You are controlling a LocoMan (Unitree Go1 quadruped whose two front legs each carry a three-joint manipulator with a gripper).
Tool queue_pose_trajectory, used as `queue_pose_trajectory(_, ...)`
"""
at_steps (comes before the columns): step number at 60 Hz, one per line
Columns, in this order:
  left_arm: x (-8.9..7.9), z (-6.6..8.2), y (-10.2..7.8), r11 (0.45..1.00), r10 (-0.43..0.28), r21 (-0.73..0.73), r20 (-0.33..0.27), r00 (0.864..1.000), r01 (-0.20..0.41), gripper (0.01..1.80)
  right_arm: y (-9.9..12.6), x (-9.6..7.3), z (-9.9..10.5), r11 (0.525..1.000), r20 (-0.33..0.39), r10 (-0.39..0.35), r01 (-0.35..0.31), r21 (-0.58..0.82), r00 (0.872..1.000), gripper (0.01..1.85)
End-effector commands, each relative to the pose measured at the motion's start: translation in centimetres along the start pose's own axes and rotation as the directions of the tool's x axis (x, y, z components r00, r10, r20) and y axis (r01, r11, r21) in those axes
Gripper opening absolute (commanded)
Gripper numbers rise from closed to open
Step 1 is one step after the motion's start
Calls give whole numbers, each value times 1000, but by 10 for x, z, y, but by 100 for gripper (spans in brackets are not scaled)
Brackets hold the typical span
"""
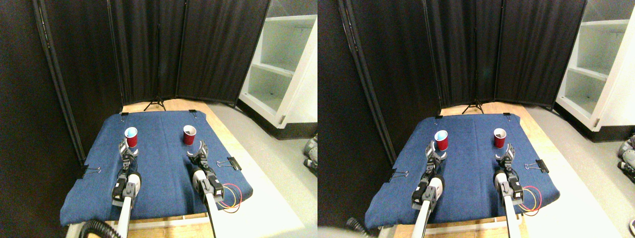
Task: Pour (bimanual)
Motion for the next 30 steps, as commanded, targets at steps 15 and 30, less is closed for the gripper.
queue_pose_trajectory(15, -16, 21, -25, 910, -260, 338, 16, 966, 239, 26, 25, -15, 1, 983, 13, 141, -139, -119, 990, 50)
queue_pose_trajectory(30, -24, 28, -34, 743, -412, 552, -70, 908, 379, 15, 32, -21, 2, 903, 25, 272, -246, -352, 962, 30)
